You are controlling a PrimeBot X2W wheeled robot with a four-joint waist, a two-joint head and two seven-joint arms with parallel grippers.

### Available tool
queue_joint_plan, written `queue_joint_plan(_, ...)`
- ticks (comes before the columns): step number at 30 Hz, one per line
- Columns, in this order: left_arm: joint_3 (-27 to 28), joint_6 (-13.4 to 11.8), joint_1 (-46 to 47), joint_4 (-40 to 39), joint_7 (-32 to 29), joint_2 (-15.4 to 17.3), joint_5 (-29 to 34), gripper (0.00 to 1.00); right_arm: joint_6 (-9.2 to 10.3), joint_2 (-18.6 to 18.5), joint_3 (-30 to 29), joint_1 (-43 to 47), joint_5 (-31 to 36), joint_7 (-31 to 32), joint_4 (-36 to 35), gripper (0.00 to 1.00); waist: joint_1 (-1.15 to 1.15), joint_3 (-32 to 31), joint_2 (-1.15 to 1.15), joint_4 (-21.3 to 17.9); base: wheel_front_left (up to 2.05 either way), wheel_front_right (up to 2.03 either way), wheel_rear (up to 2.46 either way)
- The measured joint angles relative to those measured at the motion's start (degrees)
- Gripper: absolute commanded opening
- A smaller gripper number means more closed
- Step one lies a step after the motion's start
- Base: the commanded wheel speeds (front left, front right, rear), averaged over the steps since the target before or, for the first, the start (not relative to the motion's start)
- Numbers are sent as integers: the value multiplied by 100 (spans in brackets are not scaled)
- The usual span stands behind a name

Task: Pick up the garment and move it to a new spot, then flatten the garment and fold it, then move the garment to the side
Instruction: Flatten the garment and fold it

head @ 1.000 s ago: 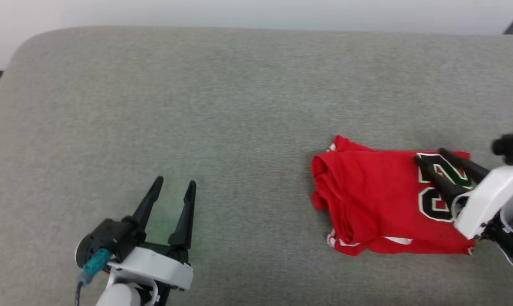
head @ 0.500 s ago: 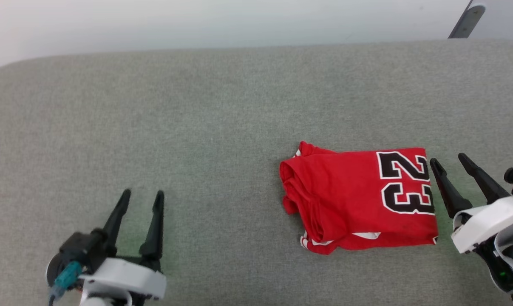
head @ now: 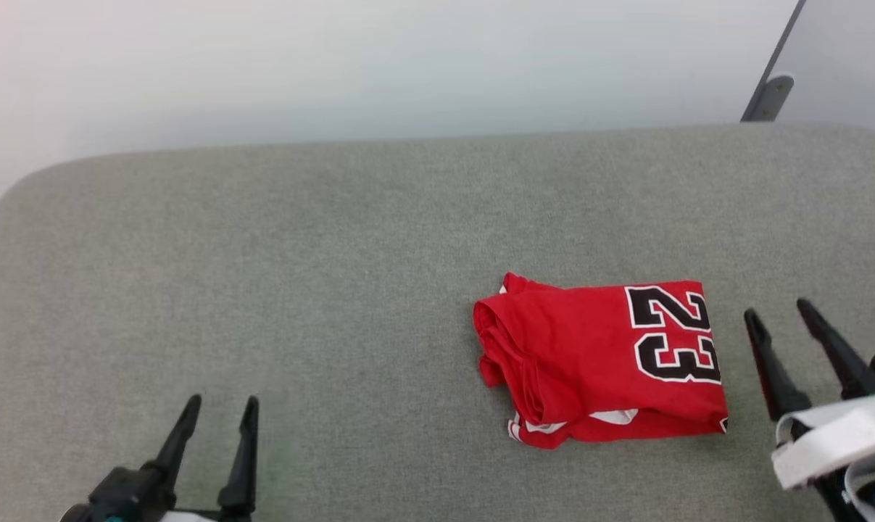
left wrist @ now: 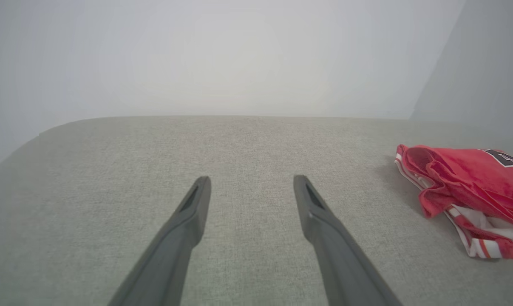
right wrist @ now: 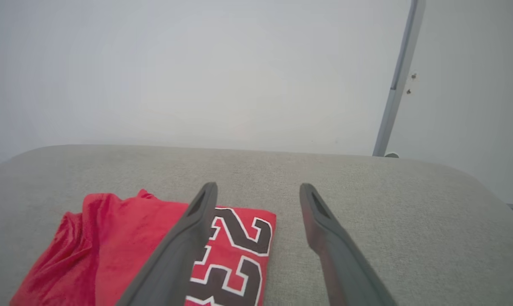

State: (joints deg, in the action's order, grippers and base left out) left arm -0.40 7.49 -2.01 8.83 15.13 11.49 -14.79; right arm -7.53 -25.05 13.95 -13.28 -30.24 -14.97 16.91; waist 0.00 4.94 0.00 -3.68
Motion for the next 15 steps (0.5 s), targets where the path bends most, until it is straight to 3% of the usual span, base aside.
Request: queue_joint_plan(15,229,0,-906,-804,1,-79,-177,100,0,296,-921,1503,372,99,-1254,100,0,-480,0,251,0,0,0)
